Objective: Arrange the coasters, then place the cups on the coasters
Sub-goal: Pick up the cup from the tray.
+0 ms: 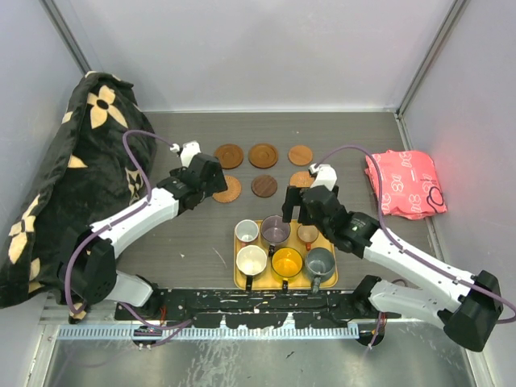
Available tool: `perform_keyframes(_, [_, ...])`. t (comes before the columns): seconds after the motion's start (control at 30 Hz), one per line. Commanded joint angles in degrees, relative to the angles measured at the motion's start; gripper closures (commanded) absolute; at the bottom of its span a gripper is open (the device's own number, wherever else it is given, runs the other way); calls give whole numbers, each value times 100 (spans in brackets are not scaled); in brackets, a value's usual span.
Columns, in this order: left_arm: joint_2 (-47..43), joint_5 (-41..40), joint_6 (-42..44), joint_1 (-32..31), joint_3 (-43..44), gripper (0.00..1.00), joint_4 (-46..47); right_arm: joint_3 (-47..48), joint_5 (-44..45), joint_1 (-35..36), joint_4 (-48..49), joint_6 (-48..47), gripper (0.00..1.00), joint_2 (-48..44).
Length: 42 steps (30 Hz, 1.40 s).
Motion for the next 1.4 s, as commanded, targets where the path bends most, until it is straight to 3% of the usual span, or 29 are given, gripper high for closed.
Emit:
perform_keyframes(0.0, [-468, -516, -108, -42, -240, 2, 433, 221, 1082, 683, -731, 542, 0, -136])
perform_keyframes(0.17, [-786, -508, -102, -45, -510, 2, 576, 329, 1654, 1309, -1371, 1146, 0, -31])
perform_keyframes(0.67, [-626, -374, -4, -45, -679, 2, 605, 270, 1986, 2348, -1657, 1975, 0, 95])
perform_keyframes(1.37, [-445, -428, 78, -32, -674, 2, 662, 159, 2106, 2996, -2985, 3253, 5, -592])
